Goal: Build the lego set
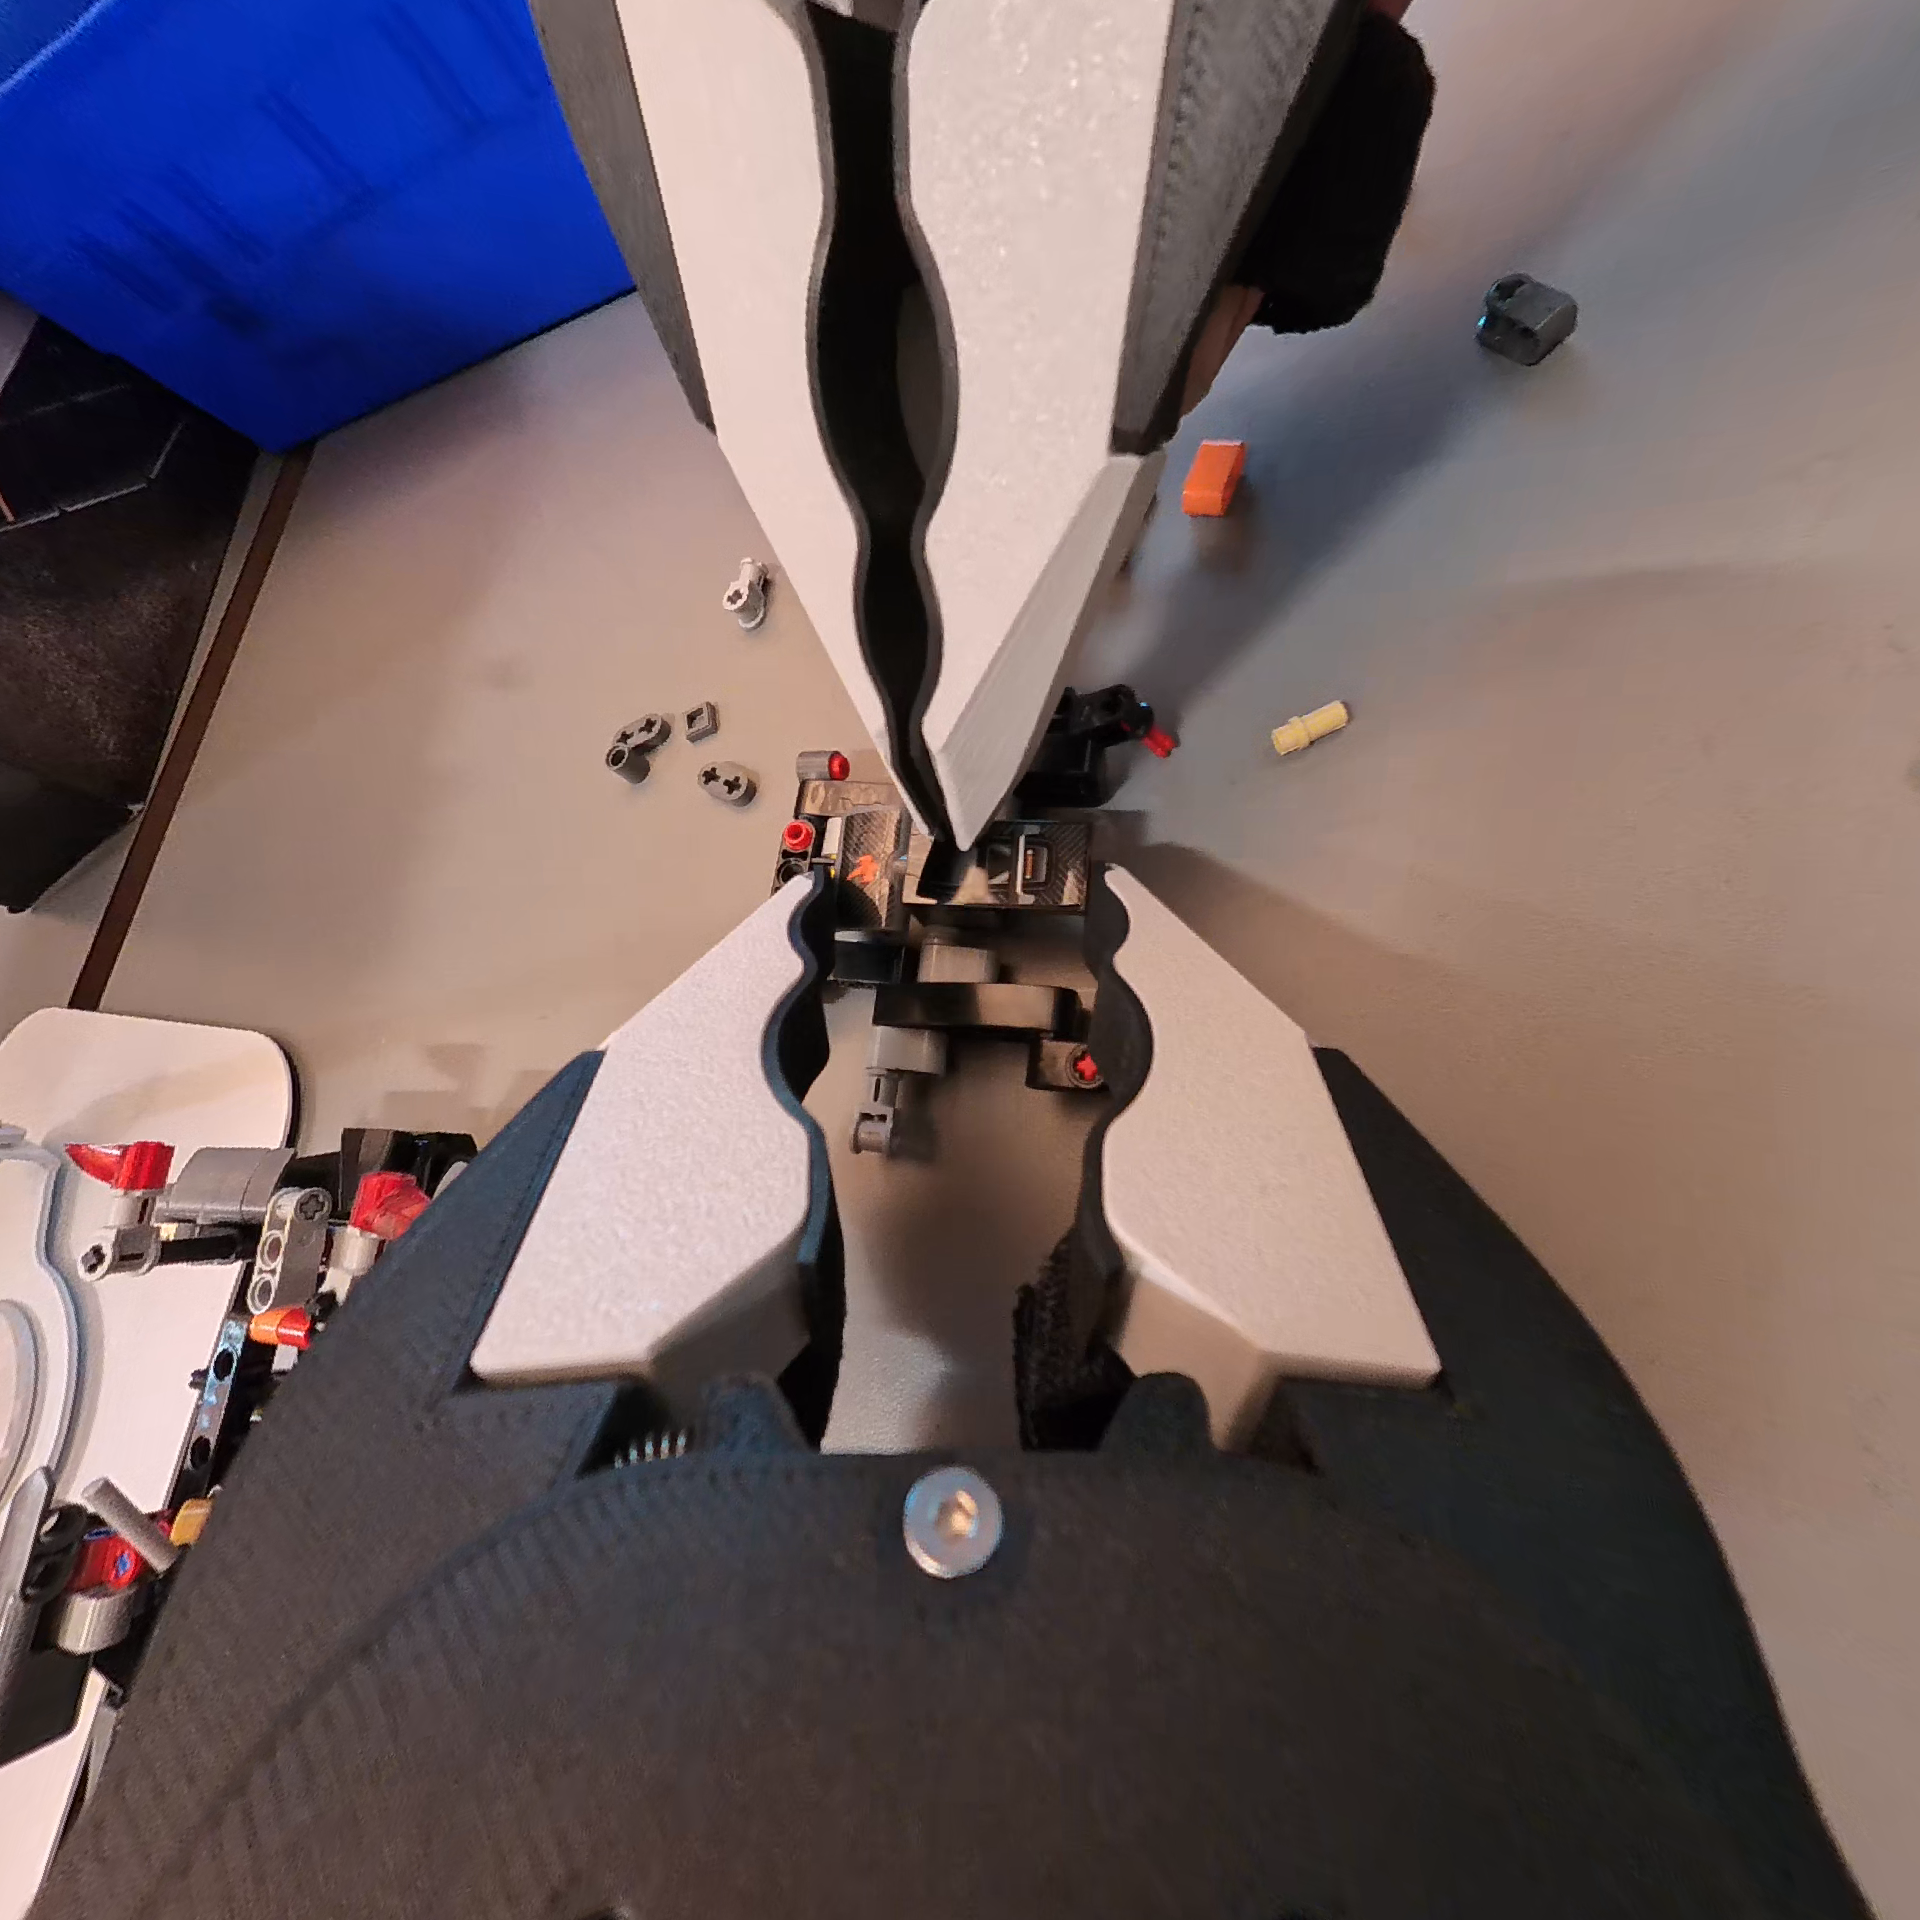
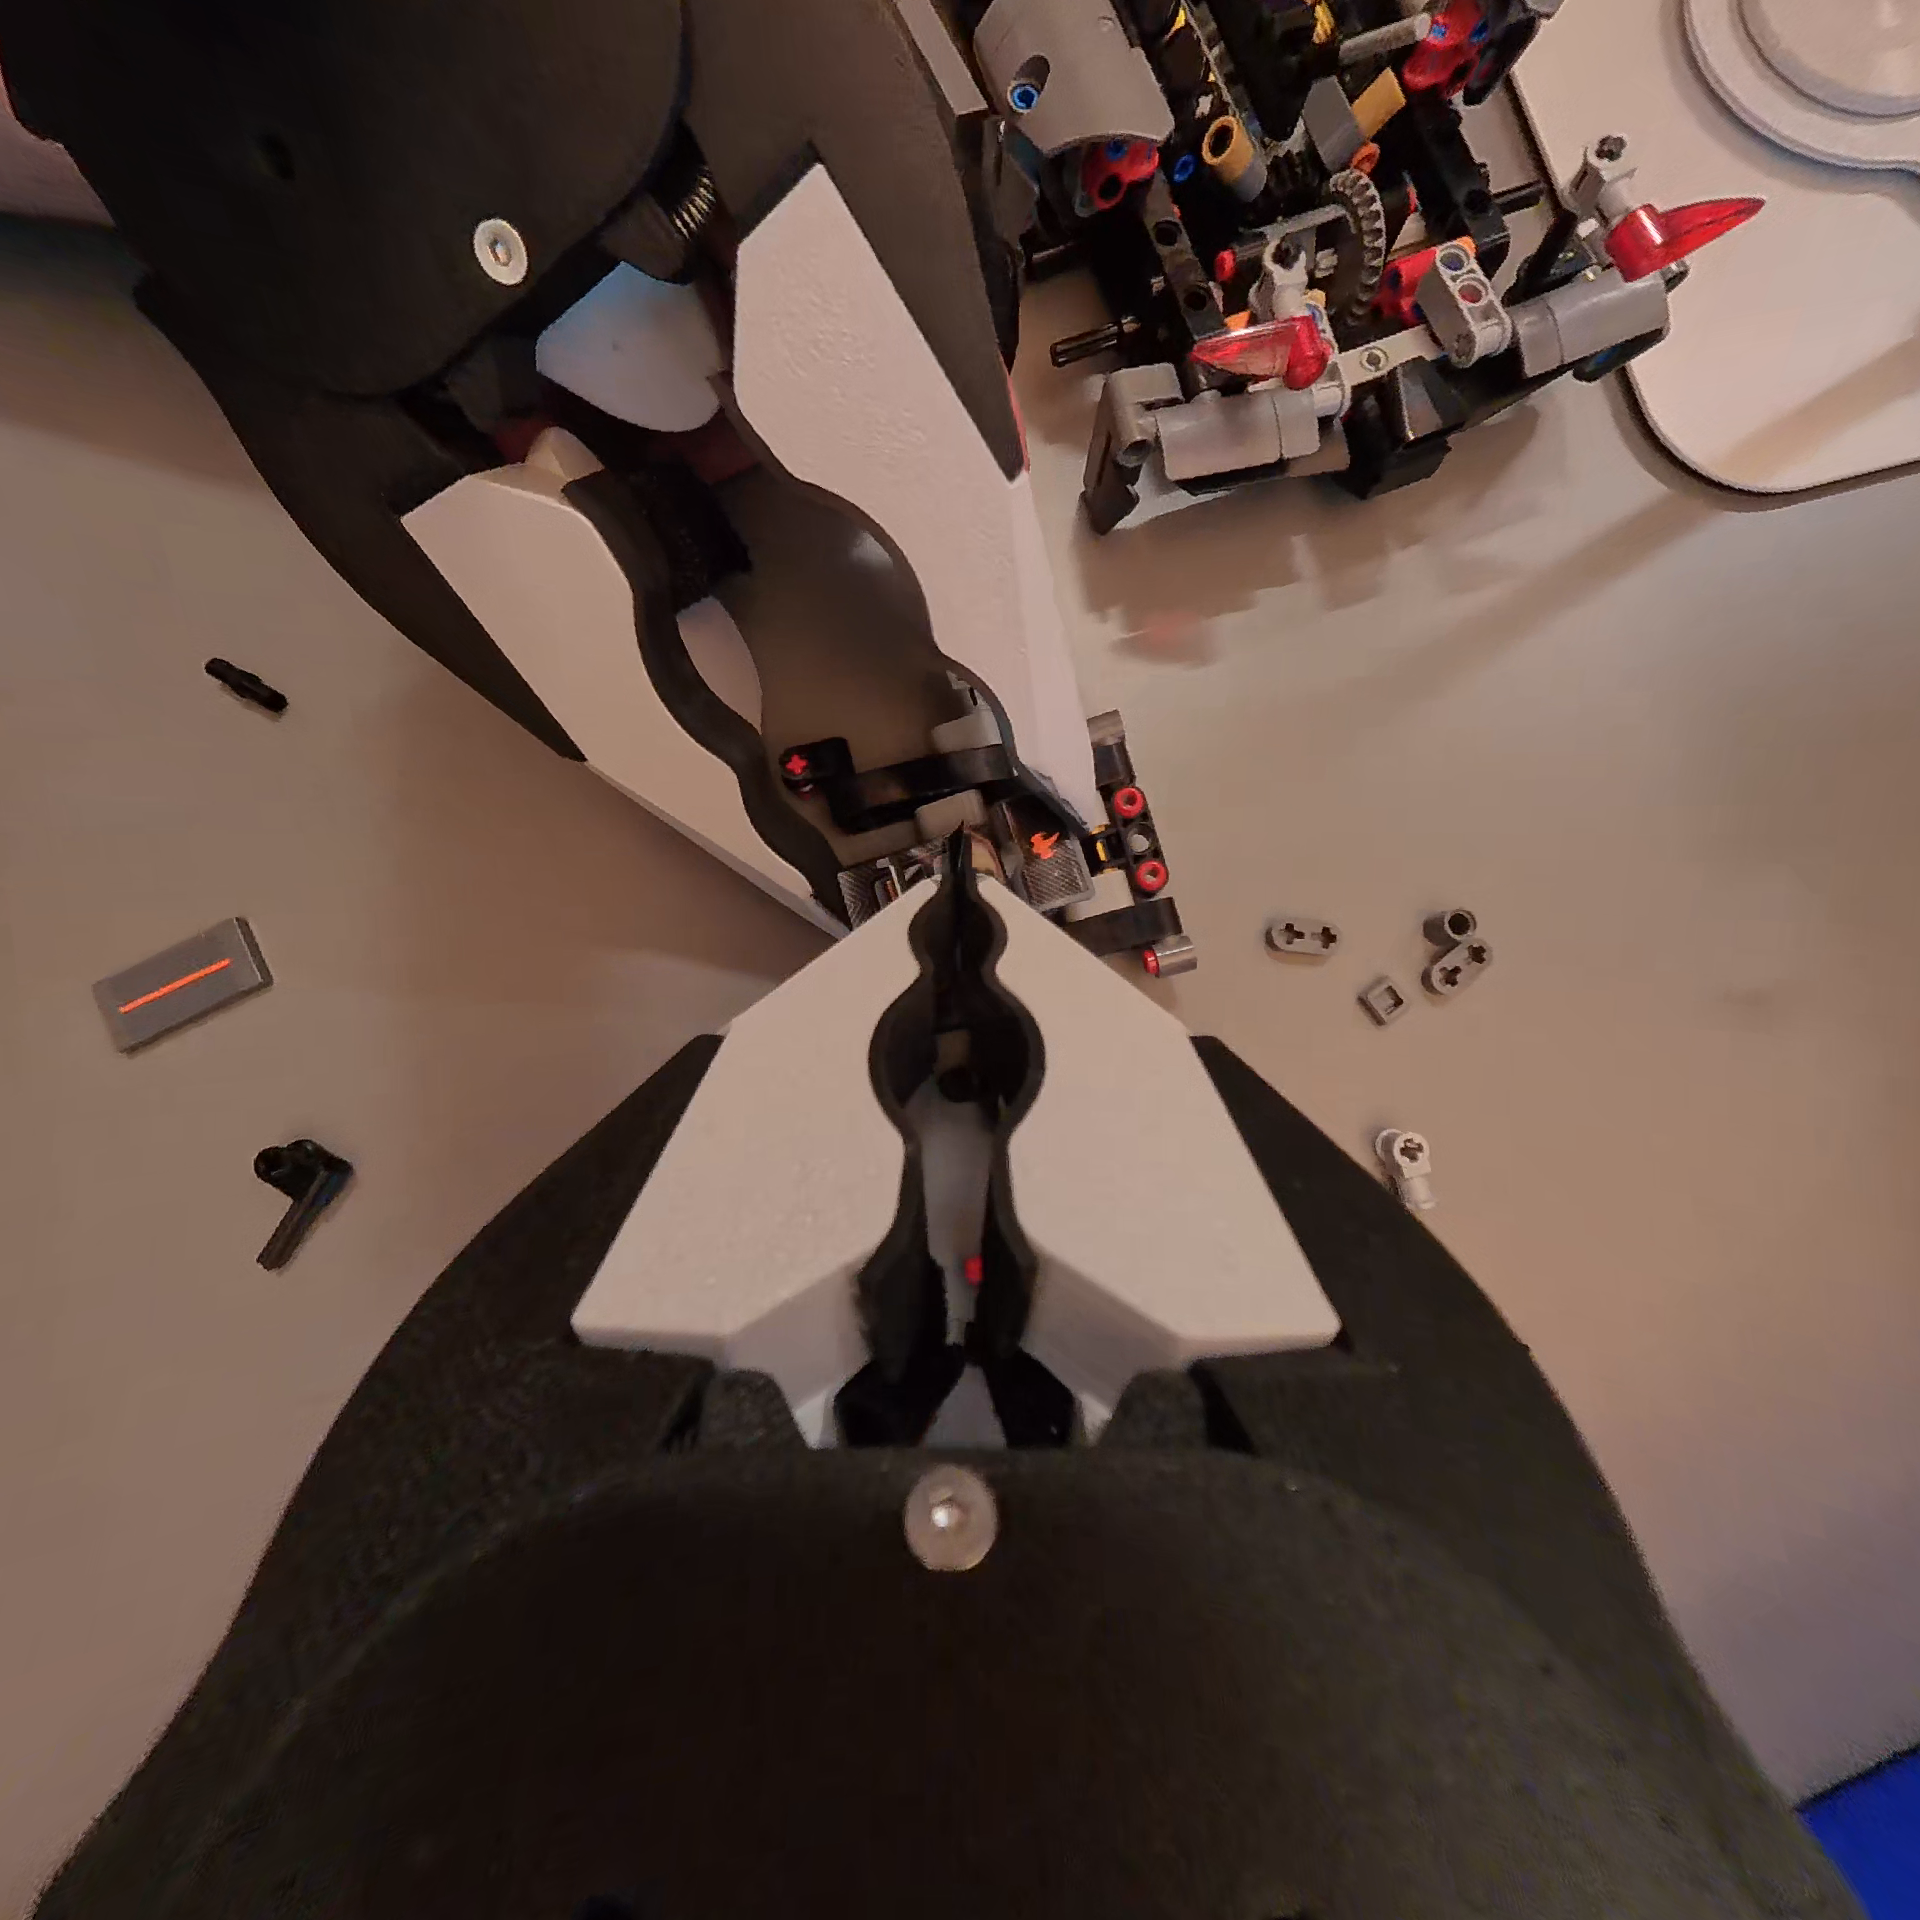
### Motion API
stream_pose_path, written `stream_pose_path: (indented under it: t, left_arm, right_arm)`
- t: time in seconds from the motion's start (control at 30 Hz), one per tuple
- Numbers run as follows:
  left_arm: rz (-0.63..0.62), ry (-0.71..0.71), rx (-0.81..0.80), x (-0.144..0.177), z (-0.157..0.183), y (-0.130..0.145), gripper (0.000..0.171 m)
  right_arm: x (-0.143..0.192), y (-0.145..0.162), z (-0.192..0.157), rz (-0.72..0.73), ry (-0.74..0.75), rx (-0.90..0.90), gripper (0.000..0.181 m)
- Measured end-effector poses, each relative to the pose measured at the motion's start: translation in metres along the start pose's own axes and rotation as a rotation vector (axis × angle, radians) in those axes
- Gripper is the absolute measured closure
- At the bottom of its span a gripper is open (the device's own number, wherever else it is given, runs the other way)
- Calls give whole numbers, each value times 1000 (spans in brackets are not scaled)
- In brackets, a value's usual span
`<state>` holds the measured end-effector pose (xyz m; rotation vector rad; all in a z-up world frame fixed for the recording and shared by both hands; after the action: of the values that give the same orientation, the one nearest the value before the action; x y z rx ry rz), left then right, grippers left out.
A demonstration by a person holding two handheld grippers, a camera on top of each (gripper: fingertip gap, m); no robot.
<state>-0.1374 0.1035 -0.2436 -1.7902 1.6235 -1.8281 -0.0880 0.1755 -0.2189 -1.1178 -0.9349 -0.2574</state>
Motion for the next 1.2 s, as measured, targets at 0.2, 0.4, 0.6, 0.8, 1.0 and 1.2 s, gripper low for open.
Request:
stream_pose_path:
  t: [0.2,0.4,0.6,0.8,1.0,1.2]
  left_arm:
    - [-2,-2,-1,0,0,0,125]
    - [-3,-3,-1,0,0,0,125]
    - [-9,-8,1,-1,-1,1,126]
    - [-10,-9,1,-1,-1,1,126]
    - [-13,-9,6,-1,-1,1,127]
    - [-15,-7,9,-1,-1,1,128]
  right_arm:
    - [0,-2,-4,-25,65,86,181]
    - [0,-4,-7,-44,114,138,181]
    - [0,-4,-7,-49,137,145,181]
    - [1,-3,-5,-35,118,98,181]
    - [1,-5,-8,-55,179,158,181]
    - [1,-5,-10,-53,225,217,181]
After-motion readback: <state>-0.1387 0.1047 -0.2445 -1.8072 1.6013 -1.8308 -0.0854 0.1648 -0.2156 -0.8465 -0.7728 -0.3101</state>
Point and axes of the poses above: each gripper's, where its closed fingertips meet, x back along the fingers, y out of its underside, z = x × y across the jaws, the point moved 7 cm from there along x, back along the fingers, and after that the axes turned 8 degrees about y, right-handed, at the moved point
